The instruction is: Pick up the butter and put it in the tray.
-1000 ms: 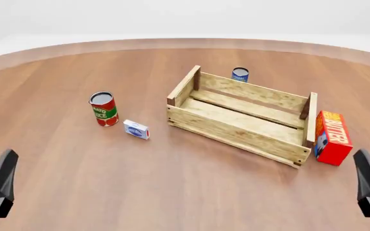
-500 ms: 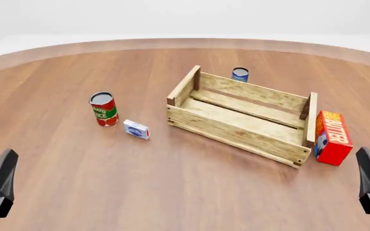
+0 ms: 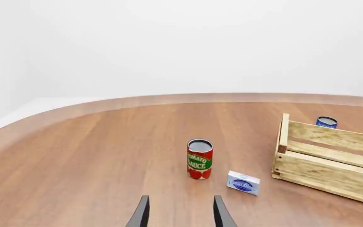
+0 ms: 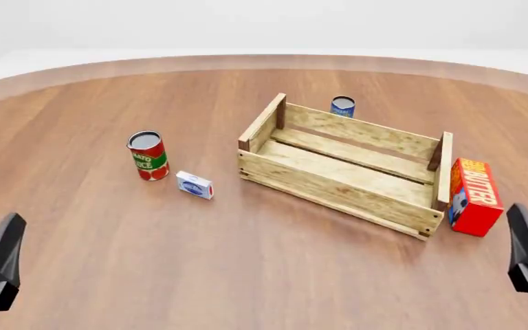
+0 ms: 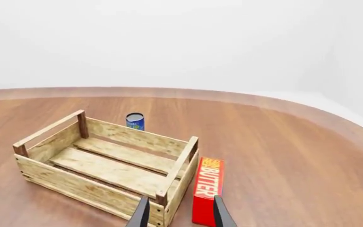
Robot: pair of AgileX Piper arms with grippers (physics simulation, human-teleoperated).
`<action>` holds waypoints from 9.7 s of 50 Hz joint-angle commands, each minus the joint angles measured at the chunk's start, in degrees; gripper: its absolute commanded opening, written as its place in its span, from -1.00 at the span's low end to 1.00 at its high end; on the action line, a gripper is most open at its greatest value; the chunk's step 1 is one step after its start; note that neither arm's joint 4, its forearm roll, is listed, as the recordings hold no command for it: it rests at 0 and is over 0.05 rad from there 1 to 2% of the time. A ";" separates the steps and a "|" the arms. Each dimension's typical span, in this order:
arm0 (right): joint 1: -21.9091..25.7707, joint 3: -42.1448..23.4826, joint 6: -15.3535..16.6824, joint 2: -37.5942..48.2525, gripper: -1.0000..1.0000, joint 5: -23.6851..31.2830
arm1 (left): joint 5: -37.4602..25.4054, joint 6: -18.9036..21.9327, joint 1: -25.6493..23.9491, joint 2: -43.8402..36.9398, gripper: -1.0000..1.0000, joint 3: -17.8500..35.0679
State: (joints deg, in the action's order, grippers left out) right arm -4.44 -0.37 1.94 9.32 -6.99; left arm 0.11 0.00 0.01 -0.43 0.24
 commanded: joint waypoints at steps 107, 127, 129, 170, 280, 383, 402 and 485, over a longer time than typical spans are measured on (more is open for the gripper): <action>-8.65 0.37 -3.63 69.07 1.00 -61.36 | 0.00 0.01 -0.01 0.00 1.00 0.00; -9.21 0.35 -4.32 71.71 1.00 -62.89 | 0.00 0.01 -0.01 -0.01 1.00 0.00; -9.14 0.35 -4.45 71.88 1.00 -62.90 | 0.00 -0.01 0.00 -0.01 1.00 0.00; -9.16 -5.13 -4.36 79.80 1.00 -62.90 | 0.00 0.01 -0.01 0.00 1.00 0.00; -9.88 -12.60 -8.03 95.26 1.00 -62.90 | 0.00 0.00 0.00 -0.01 1.00 0.00; -10.73 -6.70 -7.12 86.00 -1.00 -62.90 | 0.00 0.00 0.01 -0.01 1.00 0.00; -10.52 -3.04 -6.26 80.21 -1.00 -62.90 | 0.00 -0.01 0.00 0.00 1.00 0.00; -2.89 -5.46 1.04 17.98 -1.00 -8.76 | 0.00 -0.01 0.00 0.00 1.00 0.00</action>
State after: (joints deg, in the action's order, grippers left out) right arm -8.71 -2.98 2.82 30.43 -19.41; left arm 0.11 0.00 0.01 -0.43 0.25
